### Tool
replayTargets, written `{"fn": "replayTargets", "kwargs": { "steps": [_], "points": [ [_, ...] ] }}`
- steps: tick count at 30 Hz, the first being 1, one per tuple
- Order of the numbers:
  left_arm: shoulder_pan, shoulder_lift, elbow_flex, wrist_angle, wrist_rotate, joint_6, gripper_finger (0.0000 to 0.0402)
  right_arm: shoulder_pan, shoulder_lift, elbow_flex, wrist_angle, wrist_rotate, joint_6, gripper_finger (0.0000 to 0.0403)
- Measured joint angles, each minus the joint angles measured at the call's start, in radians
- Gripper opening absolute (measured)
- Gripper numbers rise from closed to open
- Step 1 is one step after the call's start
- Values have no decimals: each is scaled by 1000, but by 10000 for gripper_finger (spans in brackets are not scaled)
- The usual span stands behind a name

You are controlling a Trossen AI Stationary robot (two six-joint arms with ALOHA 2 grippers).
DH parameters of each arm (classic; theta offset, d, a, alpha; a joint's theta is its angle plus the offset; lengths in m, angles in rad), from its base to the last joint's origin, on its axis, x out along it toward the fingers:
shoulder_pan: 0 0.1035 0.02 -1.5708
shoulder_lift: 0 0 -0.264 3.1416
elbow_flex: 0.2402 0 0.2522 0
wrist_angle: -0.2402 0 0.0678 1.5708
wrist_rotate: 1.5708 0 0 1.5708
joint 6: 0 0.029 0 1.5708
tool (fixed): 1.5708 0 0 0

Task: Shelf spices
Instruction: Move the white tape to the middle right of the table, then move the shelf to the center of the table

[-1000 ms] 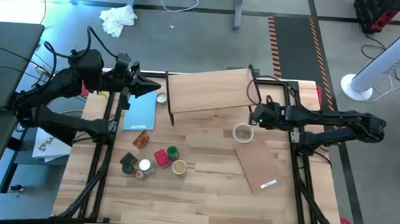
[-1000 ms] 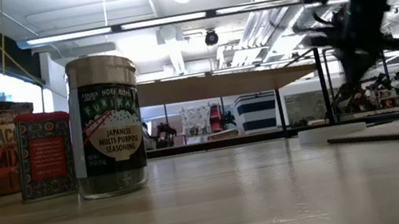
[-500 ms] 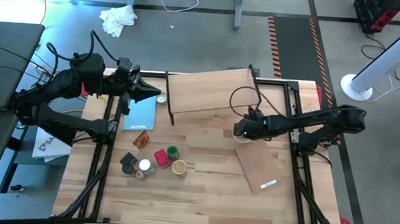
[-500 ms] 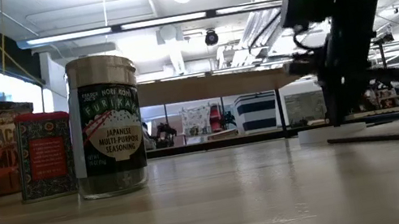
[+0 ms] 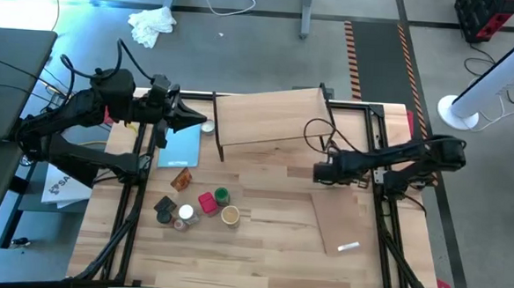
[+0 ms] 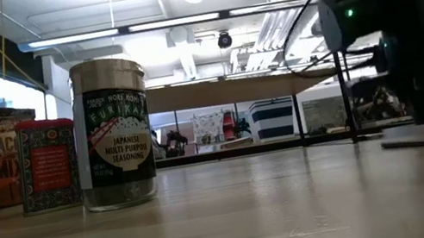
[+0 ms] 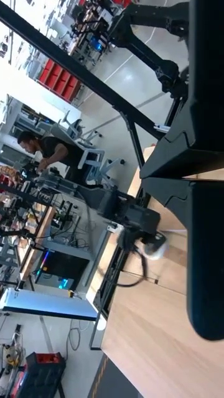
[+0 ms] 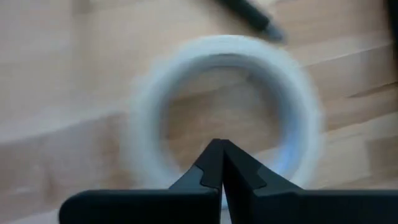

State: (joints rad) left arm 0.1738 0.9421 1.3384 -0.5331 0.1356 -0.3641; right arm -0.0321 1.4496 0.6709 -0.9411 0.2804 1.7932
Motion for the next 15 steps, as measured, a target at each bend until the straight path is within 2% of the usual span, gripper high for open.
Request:
{"fn": "replayTargets", "kwargs": {
  "steps": [3, 10, 15],
  "points": [
    [0, 0, 0, -10, 0, 11, 0, -1, -50, 0, -88, 35, 46, 0],
    [0, 0, 0, -32, -11, 18, 0, 7, -224, 7, -91, 124, 95, 0],
    [0, 0, 0, -32, -11, 19, 0, -9, -330, 92, -177, 298, 94, 0]
  ]
}}
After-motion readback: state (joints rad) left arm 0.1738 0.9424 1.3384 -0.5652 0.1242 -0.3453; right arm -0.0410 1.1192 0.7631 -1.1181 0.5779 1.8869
